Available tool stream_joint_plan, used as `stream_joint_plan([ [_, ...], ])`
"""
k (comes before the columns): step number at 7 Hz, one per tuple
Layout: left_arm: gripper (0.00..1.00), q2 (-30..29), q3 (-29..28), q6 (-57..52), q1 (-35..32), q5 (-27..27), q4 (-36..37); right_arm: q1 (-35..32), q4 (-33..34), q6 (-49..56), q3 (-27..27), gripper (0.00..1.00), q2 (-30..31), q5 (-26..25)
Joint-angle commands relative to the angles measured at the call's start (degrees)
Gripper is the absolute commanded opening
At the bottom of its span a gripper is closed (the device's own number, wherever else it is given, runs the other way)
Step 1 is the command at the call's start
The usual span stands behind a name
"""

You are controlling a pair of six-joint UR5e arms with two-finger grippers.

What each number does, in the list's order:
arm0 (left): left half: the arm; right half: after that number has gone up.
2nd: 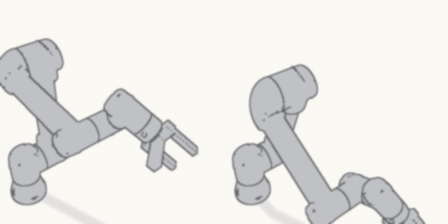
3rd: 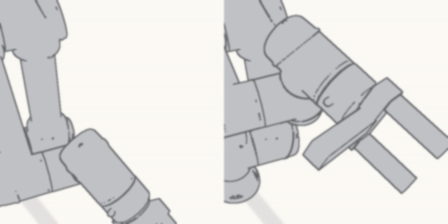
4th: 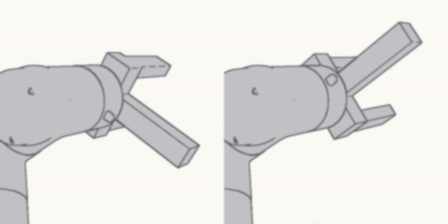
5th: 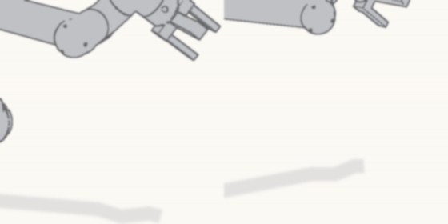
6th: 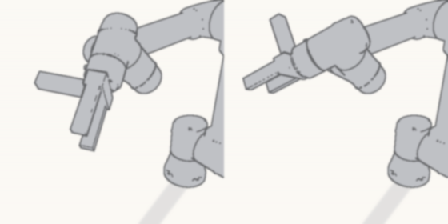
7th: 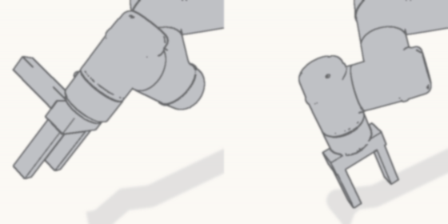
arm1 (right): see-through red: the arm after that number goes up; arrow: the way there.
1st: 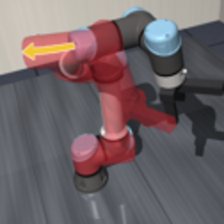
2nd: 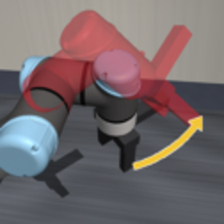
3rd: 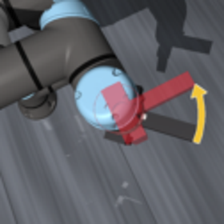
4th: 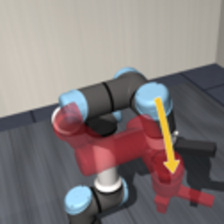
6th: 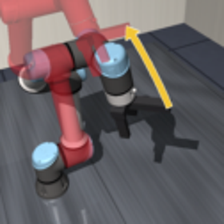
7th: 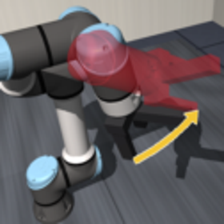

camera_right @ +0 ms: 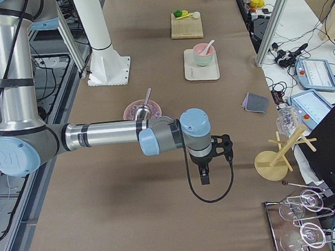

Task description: Stack pink bowl on green and place spoon

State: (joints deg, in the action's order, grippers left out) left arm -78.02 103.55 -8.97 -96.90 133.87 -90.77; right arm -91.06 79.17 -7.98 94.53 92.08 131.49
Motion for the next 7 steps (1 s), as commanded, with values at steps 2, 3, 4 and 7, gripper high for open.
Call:
stream_joint_plan([
  [2,0.98,1.0,0.4,5.9,0.0,2.5,-0.4,0.4,-4.3,-0.3,0.1,1.0,0.6,0.3],
  [3,0.98,1.3,0.9,5.8,0.0,2.5,-0.6,0.8,-6.1,-0.3,-0.1,1.0,0.7,0.6],
  [4,0.98,2.1,1.9,5.4,0.0,2.5,-0.7,1.7,-6.0,-0.1,-0.1,1.0,1.3,0.7],
  [7,0.98,3.0,3.6,5.2,0.1,2.5,-0.8,2.6,-6.1,0.6,-0.1,1.0,2.6,0.3],
])
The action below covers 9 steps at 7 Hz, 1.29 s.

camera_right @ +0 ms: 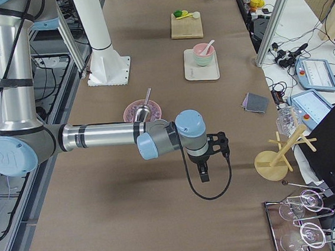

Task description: Stack pink bowl on green and place spoon

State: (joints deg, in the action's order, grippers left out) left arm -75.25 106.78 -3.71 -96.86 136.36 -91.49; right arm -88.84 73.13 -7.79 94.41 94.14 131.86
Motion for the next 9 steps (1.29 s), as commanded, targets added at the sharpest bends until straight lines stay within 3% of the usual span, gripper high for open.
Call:
stream_joint_plan([
  [1,0.98,0.3,0.6,-0.2,0.1,0.0,0.0,0.6,0.0,0.4,-0.1,1.0,0.6,0.0],
  [9,0.98,0.5,0.2,-0.2,0.1,-0.5,0.0,2.1,0.1,0.6,-0.2,1.0,3.3,-0.3],
])
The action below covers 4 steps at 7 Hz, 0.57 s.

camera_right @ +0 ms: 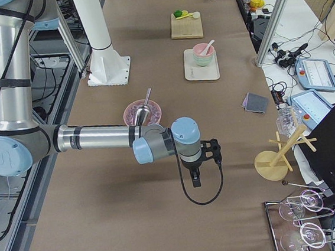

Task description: Stack pink bowl on green and place spoon

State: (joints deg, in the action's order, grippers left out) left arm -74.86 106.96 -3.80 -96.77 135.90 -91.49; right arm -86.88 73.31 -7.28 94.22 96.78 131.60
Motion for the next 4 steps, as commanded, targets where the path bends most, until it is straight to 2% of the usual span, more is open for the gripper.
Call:
stream_joint_plan([
  [1,0.98,0.1,-0.2,0.0,0.0,0.0,0.0,0.1,-0.1,0.0,-0.2,1.0,1.5,0.0],
  [4,0.98,0.1,-0.2,-0.1,0.1,-0.1,0.0,0.1,-0.2,0.0,-1.9,1.0,1.7,0.0],
])
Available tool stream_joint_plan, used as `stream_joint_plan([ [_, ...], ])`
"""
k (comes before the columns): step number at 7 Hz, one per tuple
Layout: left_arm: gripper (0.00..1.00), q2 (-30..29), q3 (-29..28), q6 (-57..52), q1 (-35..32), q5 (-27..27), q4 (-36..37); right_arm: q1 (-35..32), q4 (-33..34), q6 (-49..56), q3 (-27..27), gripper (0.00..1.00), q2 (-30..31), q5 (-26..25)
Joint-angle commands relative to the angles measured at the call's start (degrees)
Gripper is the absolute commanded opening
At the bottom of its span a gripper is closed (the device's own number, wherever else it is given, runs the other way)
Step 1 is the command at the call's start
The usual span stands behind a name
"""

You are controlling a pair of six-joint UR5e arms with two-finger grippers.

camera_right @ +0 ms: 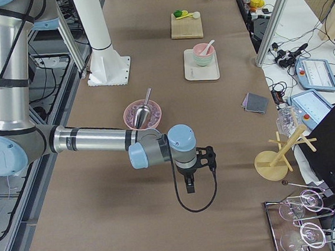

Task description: Stack pink bowl on green and place spoon

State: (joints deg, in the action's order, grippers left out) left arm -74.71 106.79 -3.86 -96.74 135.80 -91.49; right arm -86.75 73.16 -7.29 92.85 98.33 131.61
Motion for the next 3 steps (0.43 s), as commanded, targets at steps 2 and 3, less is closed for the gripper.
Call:
stream_joint_plan([
  [2,0.98,0.0,0.3,0.0,0.0,0.0,-0.1,-0.1,0.1,0.0,-0.9,1.0,0.1,-0.3],
  [3,0.98,0.0,0.3,0.0,0.0,0.0,-0.1,-0.1,0.5,0.1,-0.9,1.0,0.6,-0.3],
])
